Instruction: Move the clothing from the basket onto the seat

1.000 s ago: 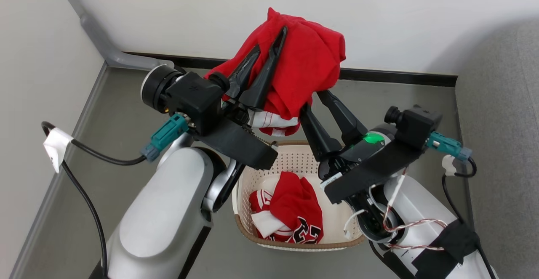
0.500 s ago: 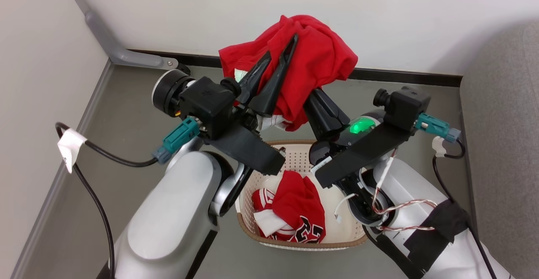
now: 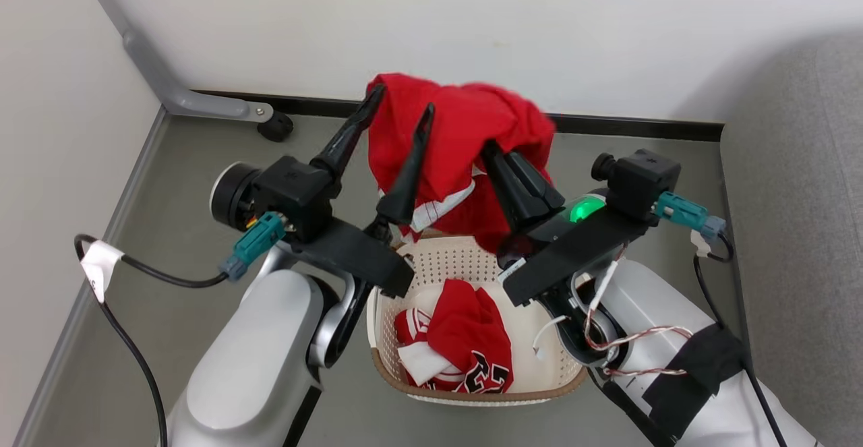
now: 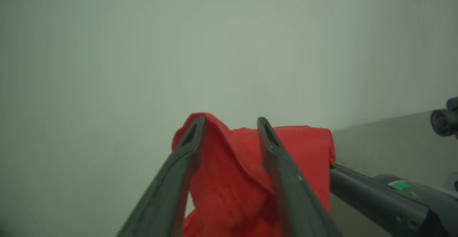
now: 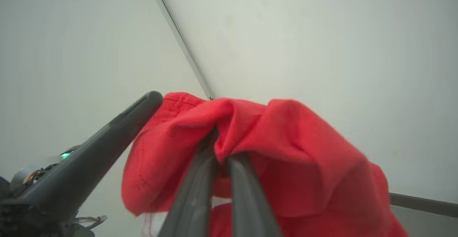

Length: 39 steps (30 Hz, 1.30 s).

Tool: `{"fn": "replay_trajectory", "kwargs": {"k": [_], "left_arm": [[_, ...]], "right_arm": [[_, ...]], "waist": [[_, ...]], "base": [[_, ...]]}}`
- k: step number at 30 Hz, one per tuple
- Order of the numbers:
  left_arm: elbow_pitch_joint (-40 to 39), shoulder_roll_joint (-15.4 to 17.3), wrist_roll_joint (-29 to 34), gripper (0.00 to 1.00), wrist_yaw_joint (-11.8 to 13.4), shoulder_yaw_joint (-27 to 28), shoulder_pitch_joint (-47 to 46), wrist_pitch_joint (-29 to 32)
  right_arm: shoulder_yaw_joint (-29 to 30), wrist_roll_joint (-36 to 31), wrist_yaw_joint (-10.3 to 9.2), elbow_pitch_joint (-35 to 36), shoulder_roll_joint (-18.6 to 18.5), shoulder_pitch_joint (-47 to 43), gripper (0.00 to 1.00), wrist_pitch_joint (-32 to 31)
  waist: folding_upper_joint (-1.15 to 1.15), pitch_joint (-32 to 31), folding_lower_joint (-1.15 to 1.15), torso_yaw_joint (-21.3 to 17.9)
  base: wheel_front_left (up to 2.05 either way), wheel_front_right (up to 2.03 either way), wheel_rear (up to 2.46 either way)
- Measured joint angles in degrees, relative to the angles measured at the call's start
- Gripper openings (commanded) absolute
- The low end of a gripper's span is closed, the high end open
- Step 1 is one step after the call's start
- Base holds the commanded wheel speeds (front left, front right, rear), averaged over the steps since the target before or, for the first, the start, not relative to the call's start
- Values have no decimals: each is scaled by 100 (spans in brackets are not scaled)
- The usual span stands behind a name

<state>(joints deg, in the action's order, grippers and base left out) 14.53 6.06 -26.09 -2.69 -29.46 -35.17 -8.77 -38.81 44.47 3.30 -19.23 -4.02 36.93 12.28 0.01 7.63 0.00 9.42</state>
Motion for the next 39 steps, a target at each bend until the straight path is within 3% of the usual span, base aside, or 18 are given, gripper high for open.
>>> {"fn": "replay_trajectory", "kwargs": {"k": [16,27,39], "left_arm": [[717,246,1,100,283,212,600,-199],[833,318,-97,100,456,363,1112,-352],[781,383,-103,100,470,405,1483,-453]], "right_arm": [[-272,-758,-385,0,-467,-118,0,24],[-288,-920,-635,143,-767,-443,0,43],[-120,-917,-740,371,-988,-778,0,87]], "waist": [[0,-162,0,-178],[-1,-284,0,-381],[-1,-380,0,-636]], "base": [[0,0,0],[0,0,0],[0,0,0]]}}
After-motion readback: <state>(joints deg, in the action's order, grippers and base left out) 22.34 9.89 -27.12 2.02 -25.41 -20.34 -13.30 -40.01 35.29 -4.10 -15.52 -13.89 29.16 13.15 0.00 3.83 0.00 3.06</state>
